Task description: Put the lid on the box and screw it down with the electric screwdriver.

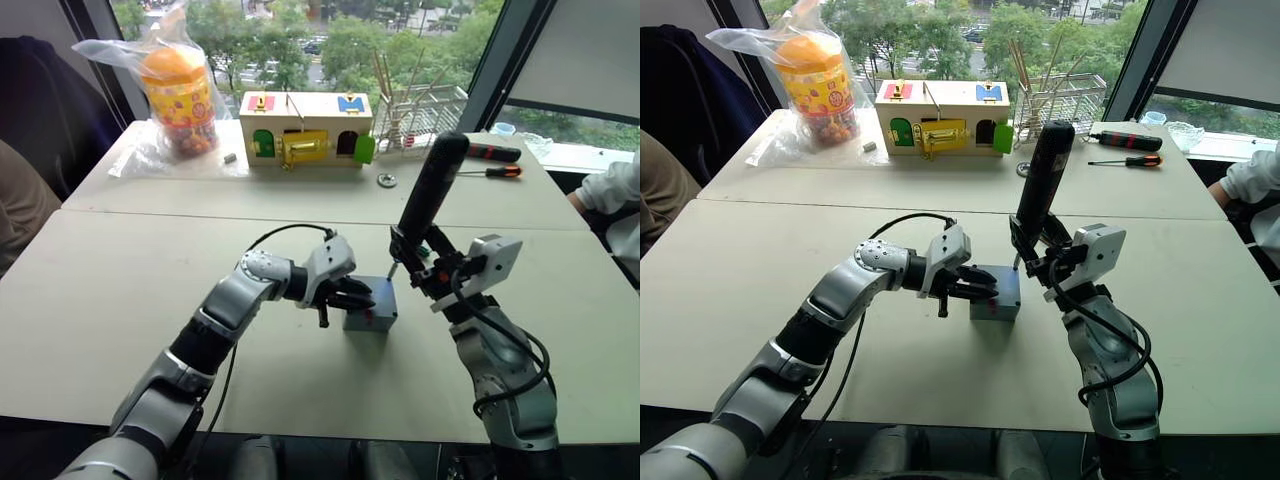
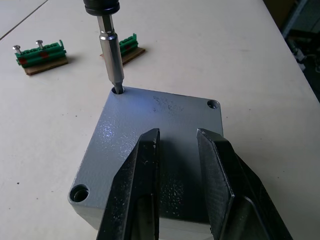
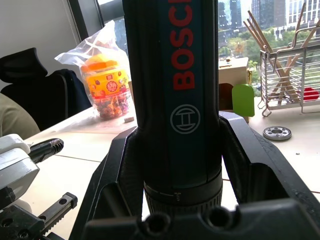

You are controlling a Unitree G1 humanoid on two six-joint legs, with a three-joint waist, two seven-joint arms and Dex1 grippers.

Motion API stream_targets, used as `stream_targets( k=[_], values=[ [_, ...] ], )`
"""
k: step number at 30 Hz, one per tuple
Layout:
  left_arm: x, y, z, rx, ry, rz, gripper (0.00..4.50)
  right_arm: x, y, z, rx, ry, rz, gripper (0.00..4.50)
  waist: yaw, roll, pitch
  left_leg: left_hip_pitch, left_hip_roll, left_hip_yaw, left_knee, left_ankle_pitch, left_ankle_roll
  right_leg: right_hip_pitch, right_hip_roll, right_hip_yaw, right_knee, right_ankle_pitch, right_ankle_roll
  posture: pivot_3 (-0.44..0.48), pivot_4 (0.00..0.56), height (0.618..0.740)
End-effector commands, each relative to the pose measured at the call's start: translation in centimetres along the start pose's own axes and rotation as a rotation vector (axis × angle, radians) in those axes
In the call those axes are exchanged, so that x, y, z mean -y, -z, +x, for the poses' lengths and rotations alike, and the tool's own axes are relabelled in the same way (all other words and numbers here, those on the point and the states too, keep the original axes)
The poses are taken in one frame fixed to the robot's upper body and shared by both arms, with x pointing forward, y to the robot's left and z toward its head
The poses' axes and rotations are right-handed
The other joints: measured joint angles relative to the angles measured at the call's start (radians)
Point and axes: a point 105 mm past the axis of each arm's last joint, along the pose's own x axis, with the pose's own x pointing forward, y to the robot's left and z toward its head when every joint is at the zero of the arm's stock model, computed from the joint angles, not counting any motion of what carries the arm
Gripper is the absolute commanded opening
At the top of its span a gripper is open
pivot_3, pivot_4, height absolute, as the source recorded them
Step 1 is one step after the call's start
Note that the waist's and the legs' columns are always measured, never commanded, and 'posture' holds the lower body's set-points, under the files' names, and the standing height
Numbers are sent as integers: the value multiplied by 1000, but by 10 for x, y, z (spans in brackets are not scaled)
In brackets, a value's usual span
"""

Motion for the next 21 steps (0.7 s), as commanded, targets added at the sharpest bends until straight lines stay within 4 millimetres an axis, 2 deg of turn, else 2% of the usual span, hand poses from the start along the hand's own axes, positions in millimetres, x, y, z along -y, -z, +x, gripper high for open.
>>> stream_targets(
  k=[1,16,19,21],
  values=[
    [5,28,4,-97,8,-70,1120,-1,53,-13,-214,5,63,1787,0,0,-1,0,0,0,0,0,0,0,0,0,0,0,0,0,150,708],
    [4,28,4,-98,7,-70,1120,0,52,-12,-212,-2,55,1787,0,-1,-2,0,0,0,-3,0,0,0,-6,-1,-1,-1,-2,0,150,708],
    [4,28,4,-99,5,-71,1120,1,48,-11,-200,1,48,1787,0,0,-3,1,0,0,-5,0,0,0,-6,-1,-2,-1,-2,0,150,708],
    [3,29,4,-98,4,-71,1120,4,37,-8,-173,7,20,1787,0,0,-3,1,0,0,-5,0,0,0,-6,-1,-3,-1,-2,0,150,708]
  ],
)
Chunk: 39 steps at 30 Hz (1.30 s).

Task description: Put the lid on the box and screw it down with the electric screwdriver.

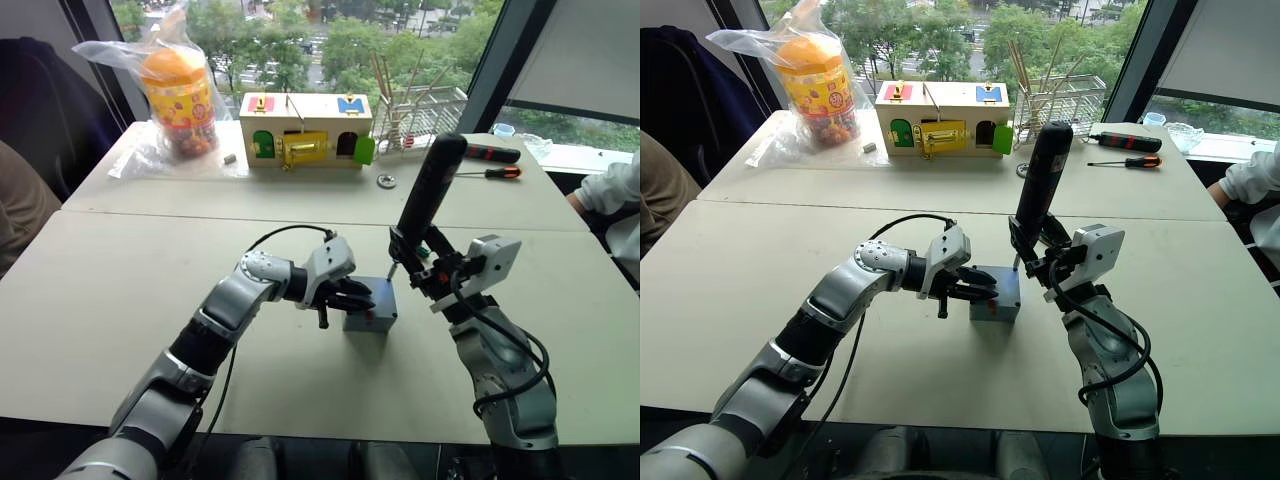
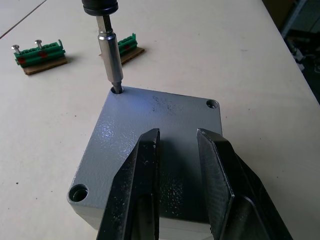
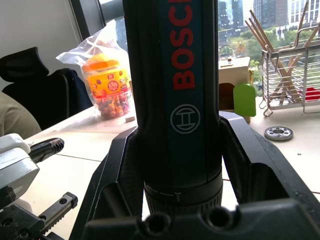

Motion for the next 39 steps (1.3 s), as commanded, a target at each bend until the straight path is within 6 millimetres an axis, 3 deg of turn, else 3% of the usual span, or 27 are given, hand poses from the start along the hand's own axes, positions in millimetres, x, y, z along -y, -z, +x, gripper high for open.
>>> stream_targets(
  k=[1,6,9,12,18,22,28,31,39],
  values=[
    [3,28,4,-93,0,-69,1120,7,20,-5,-131,17,14,1787,0,1,0,0,0,0,0,0,0,0,0,0,0,0,0,0,150,708],
    [4,27,4,-86,1,-67,1120,8,-73,10,89,-25,-3,1787,1,12,11,-2,-1,0,0,0,0,-2,-3,0,-1,0,0,0,150,708],
    [3,19,2,-45,-2,-71,1120,9,-103,14,148,-29,36,1787,1,19,17,-4,-3,1,0,0,0,-4,-5,0,-1,0,0,0,150,708],
    [-9,-13,-2,120,-63,-103,1120,27,-122,18,165,40,110,1787,2,19,20,-5,-3,1,-3,0,0,-5,-4,-2,-2,2,3,0,150,708],
    [-21,-56,-22,243,-109,-66,1120,56,-109,16,-67,122,106,1787,1,20,31,-15,-4,1,-3,0,0,-13,-4,-3,-4,3,5,0,150,708],
    [0,-74,-36,201,16,57,1120,100,-98,-9,-358,224,47,1787,6,23,36,-23,-5,1,-3,4,-5,-21,-1,-3,-5,4,7,0,150,708],
    [30,-71,-43,101,161,202,1120,146,-83,-63,-738,343,125,1787,23,25,37,-24,-5,3,-5,2,-2,-21,0,-4,-11,4,7,0,150,708],
    [37,-71,-37,98,181,230,1120,153,-67,-82,-868,350,193,1787,27,24,38,-24,-6,3,-4,3,-3,-20,1,-3,-11,4,7,0,150,708],
    [43,-57,-21,89,161,210,1120,164,-27,-108,-1037,411,347,1787,21,25,38,-22,-6,3,-3,4,2,-20,2,0,-7,6,11,0,150,708]
  ],
)
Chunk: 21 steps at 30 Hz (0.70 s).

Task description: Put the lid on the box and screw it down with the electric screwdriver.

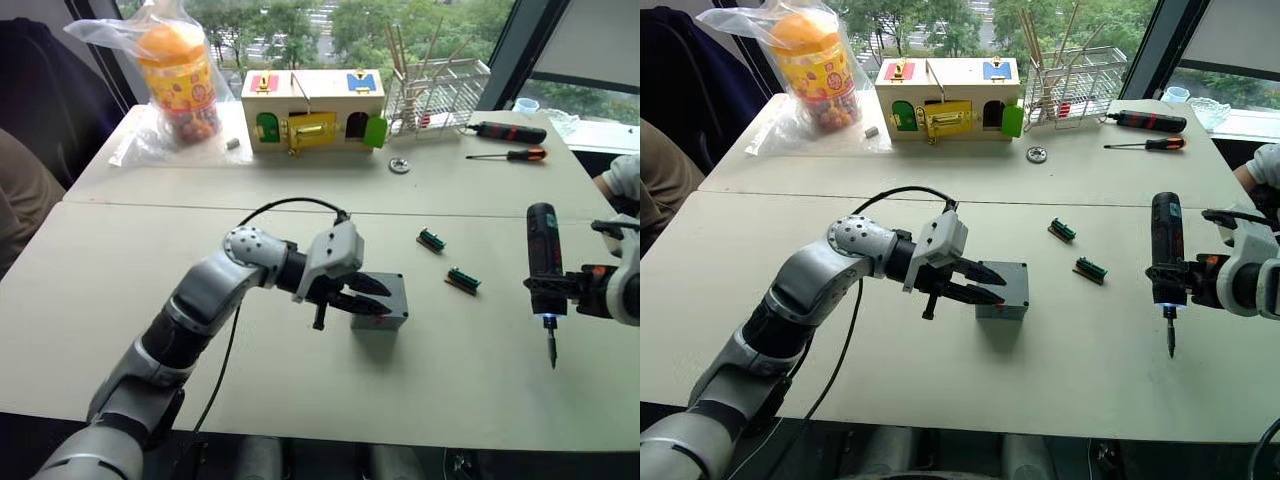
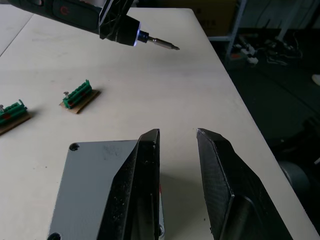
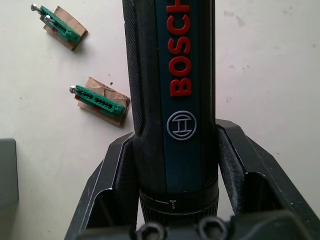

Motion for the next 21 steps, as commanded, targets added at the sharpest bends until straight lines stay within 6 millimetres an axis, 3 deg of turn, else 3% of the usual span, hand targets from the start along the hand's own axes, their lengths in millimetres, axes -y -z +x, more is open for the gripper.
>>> stream_targets(
  k=[1,11,13,17,20,21],
  values=[
    [1,-1,0,8,-36,21,1120,10,2,-2,-31,27,31,1787,3,0,0,0,0,0,0,0,0,0,0,0,0,0,0,0,150,708],
    [-6,12,-6,-17,-96,-40,1120,18,16,18,-121,42,53,1787,5,0,0,0,0,0,0,3,-5,0,0,0,1,0,0,0,150,708],
    [-10,16,-8,-15,-123,-63,1196,20,16,20,-122,54,39,2821,5,0,0,0,0,0,0,3,-5,0,0,0,1,0,0,0,150,708],
    [-17,18,-12,0,-157,-90,1196,21,16,23,-113,62,38,4311,5,0,0,0,0,0,2,3,-6,0,0,0,2,0,0,0,150,708],
    [-30,14,-20,38,-227,-115,1196,25,4,20,-43,88,16,4450,5,0,0,0,0,-1,3,4,-6,1,0,0,2,0,1,0,150,708],
    [-39,13,-26,55,-284,-128,1196,27,-10,14,34,118,-33,4450,4,0,0,0,0,-1,4,4,-6,1,0,0,2,1,1,0,150,708]
  ],
)
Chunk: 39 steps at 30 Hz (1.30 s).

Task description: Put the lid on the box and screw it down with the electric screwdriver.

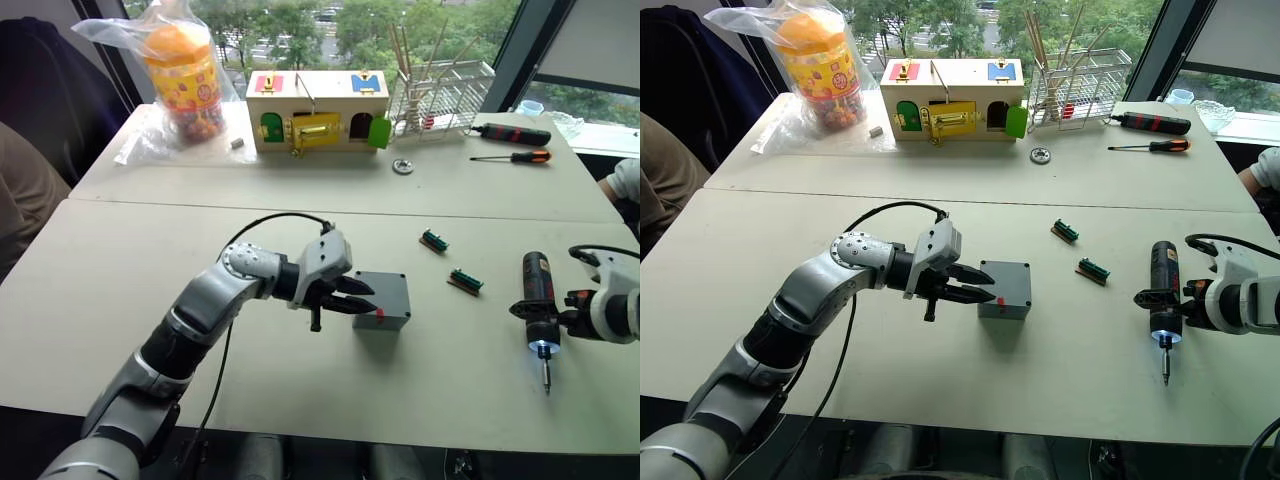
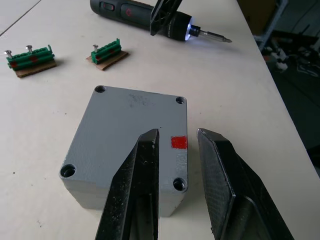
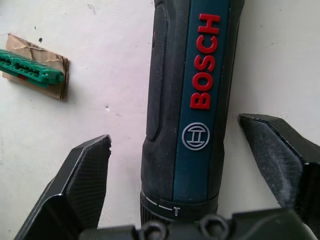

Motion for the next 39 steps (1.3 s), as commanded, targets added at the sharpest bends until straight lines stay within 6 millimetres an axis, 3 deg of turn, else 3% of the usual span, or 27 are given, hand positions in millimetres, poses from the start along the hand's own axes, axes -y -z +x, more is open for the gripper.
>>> stream_targets(
  k=[1,4,6,9,12,17,23,34,39],
  values=[
    [-26,-16,-15,77,-141,-22,1196,4,-43,-26,239,83,-124,4450,0,0,0,0,0,0,1,0,0,0,0,0,0,0,0,0,150,708],
    [-40,-15,-26,89,-220,-61,1196,-10,-73,-46,424,92,-291,4450,-1,0,0,0,-1,0,3,-1,2,0,0,0,2,1,1,0,150,708],
    [-46,0,-34,29,-259,-81,1196,-65,-77,-56,535,-86,-530,4450,-8,0,0,0,-1,0,4,-2,3,0,0,0,2,1,1,0,150,708],
    [-42,20,-36,-26,-236,-125,1196,-126,-42,-49,509,-361,-699,4450,-9,-1,1,0,2,-2,4,0,0,1,5,0,2,1,1,0,150,708],
    [-39,39,-35,-78,-222,-157,1196,-155,-4,-35,424,-493,-771,4450,4,-2,1,0,4,-3,4,1,-2,1,5,-1,3,1,1,0,150,708],
    [-27,51,-22,-111,-147,-166,1196,-163,34,-12,311,-546,-784,4450,3,-3,1,-2,0,-2,12,-5,8,3,-1,-1,3,2,3,0,150,708],
    [-24,53,-9,-126,-119,-135,1196,-168,48,-3,276,-572,-777,4450,0,-3,2,0,-1,-3,13,-5,10,6,-2,0,3,3,4,0,150,708],
    [-52,39,19,-105,-152,-35,1196,-217,68,-2,283,-754,-682,4450,0,-4,2,0,-2,-3,12,-5,9,5,0,-1,5,3,4,0,150,708],
    [-75,36,22,-95,-241,-9,1196,-222,70,-4,290,-752,-678,4450,2,-5,3,0,-3,-3,12,-5,10,5,-1,-1,5,3,4,0,150,708]
  ],
)
